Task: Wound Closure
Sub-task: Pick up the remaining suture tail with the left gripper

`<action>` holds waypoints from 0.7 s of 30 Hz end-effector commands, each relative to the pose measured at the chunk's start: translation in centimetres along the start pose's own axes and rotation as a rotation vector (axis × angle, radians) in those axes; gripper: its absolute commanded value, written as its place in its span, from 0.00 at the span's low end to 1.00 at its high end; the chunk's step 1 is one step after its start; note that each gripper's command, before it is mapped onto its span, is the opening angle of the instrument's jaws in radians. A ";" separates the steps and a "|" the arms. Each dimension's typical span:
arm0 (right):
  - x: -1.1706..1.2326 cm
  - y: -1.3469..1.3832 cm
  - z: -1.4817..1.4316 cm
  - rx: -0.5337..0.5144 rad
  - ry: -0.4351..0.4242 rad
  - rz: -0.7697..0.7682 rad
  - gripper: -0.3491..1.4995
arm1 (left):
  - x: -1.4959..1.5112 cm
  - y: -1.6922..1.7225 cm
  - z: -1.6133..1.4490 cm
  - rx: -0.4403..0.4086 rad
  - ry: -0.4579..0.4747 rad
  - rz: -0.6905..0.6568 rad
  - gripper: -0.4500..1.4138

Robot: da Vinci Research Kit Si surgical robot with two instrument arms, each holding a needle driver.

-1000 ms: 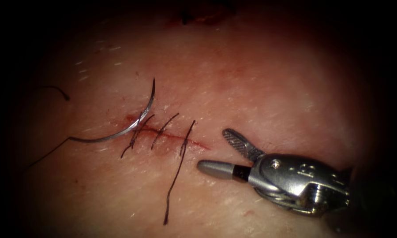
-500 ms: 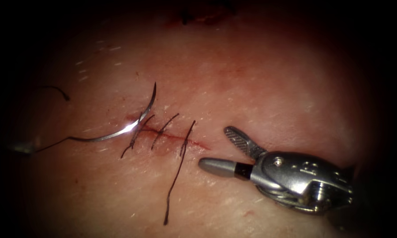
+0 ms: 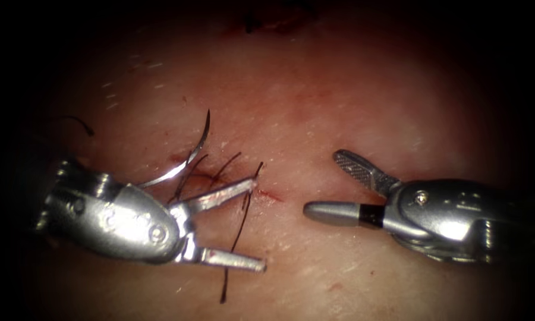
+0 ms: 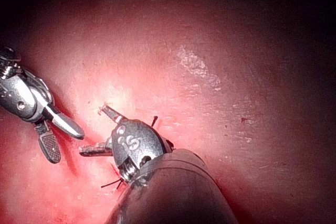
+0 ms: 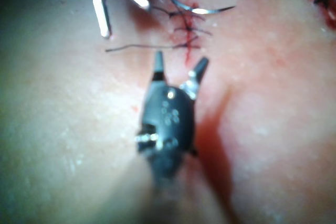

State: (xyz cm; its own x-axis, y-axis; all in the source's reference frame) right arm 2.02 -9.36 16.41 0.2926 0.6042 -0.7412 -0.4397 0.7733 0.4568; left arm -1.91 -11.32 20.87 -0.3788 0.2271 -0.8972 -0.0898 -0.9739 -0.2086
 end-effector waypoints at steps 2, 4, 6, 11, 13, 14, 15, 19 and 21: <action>-0.06 -0.15 0.05 0.005 0.000 -0.001 0.91 | -0.06 0.22 0.11 -0.023 -0.035 0.012 0.62; -0.06 -0.15 0.05 0.004 0.000 -0.001 0.91 | -0.14 0.28 0.14 -0.050 -0.082 0.036 0.65; -0.06 -0.15 0.06 0.004 0.000 -0.001 0.91 | -0.22 0.34 0.17 -0.074 -0.123 0.066 0.67; -0.05 -0.16 0.07 0.003 0.000 -0.001 0.93 | -0.39 0.45 0.21 -0.117 -0.182 0.110 0.70; -0.05 -0.16 0.07 0.003 0.000 -0.001 0.93 | -0.43 0.49 0.21 -0.130 -0.195 0.116 0.72; -0.05 -0.16 0.07 0.003 0.000 -0.001 0.93 | -0.45 0.50 0.20 -0.133 -0.196 0.118 0.73; -0.06 -0.16 0.07 0.003 0.000 -0.001 0.93 | -0.46 0.52 0.20 -0.137 -0.194 0.121 0.74; -0.07 -0.16 0.07 0.003 0.001 -0.002 0.93 | -0.50 0.57 0.16 -0.151 -0.203 0.127 0.76; -0.08 -0.17 0.08 0.003 0.001 -0.003 0.93 | -0.53 0.59 0.13 -0.161 -0.215 0.130 0.76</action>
State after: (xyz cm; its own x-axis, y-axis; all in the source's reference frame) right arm 2.05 -9.39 16.43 0.2960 0.5976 -0.7451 -0.4381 0.7781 0.4501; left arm -1.75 -11.87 21.32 -0.5727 0.0697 -0.8168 0.1183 -0.9789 -0.1665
